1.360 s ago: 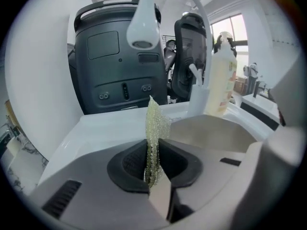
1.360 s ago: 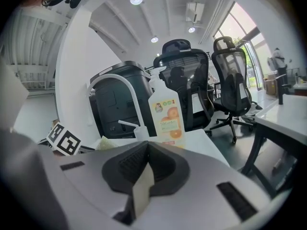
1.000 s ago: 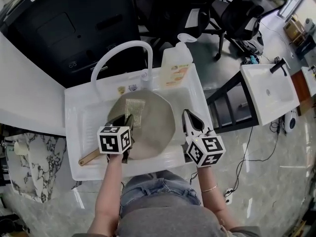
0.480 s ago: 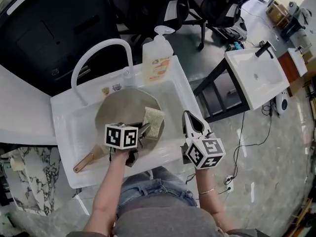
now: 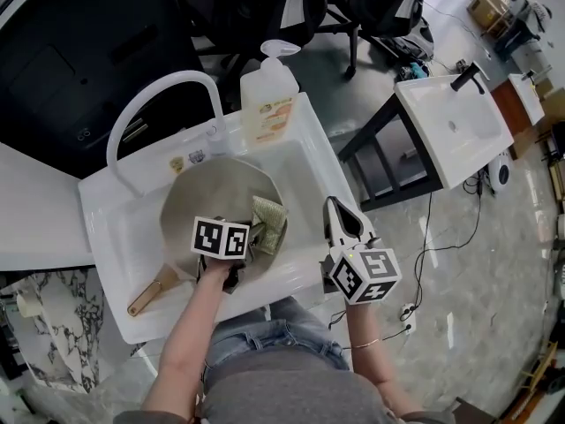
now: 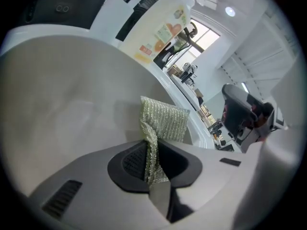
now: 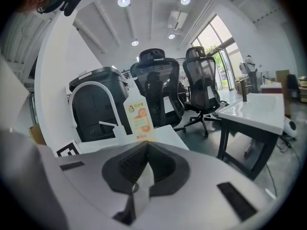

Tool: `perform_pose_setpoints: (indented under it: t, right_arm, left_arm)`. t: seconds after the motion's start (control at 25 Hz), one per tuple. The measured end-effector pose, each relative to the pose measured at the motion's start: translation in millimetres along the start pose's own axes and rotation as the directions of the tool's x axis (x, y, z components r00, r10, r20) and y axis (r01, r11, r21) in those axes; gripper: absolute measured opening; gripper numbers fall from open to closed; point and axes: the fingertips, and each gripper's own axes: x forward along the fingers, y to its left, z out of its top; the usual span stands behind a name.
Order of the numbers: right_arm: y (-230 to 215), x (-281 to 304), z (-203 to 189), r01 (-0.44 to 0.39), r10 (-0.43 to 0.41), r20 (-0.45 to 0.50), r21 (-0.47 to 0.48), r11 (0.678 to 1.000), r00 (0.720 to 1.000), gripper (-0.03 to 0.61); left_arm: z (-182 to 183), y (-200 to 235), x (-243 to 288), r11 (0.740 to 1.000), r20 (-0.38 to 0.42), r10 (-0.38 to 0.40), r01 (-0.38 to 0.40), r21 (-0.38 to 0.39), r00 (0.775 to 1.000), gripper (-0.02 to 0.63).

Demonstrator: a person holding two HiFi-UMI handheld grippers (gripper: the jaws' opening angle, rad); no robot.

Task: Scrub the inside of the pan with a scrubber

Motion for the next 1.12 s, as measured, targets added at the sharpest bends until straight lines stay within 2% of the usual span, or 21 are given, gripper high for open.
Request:
perform_pose_setpoints:
  t: [0.16, 0.24, 0.44, 0.6, 0.88, 1.12]
  right_arm:
    - [2.5, 6.8, 3.3, -0.011, 0.011, -0.003, -0.001, 1.0, 1.0, 0.011]
    - [4.1, 10.6, 4.4, -0.019, 0.019, -0.004, -0.003, 1.0, 1.0, 0.011]
    - [9.3, 21.9, 7.4, -0.046, 0.046, -0.01, -0.011, 0.999, 0.999, 0.011]
    - [16.5, 28.3, 9.7, -0.074, 0.074, -0.015, -0.02, 0.997, 0.997, 0.011]
    - [25.3, 38.0, 13.0, -0.115, 0.114, -0.019, -0.033, 0.993, 0.993, 0.011]
    - [30.0, 41.8, 14.0, -0.137, 0.136, -0.025, -0.044, 0.99, 0.99, 0.011]
  left_arm:
    - [-8.1, 2.3, 8.0, 1.0, -0.052, 0.0, 0.0, -0.01, 0.999, 0.063]
    - [-15.1, 7.8, 10.6, 1.0, -0.09, 0.023, -0.023, 0.003, 0.996, 0.063]
    - [-21.2, 33.1, 8.0, 0.979, -0.133, 0.187, -0.175, 0.101, 0.973, 0.063]
    - [-21.5, 54.6, 1.8, 0.941, -0.128, 0.318, -0.297, 0.164, 0.939, 0.063]
    - [-11.0, 71.4, -11.2, 0.873, -0.075, 0.45, -0.42, 0.249, 0.89, 0.064]
    - [-3.1, 98.5, -34.5, 0.785, -0.041, 0.576, -0.538, 0.307, 0.817, 0.064]
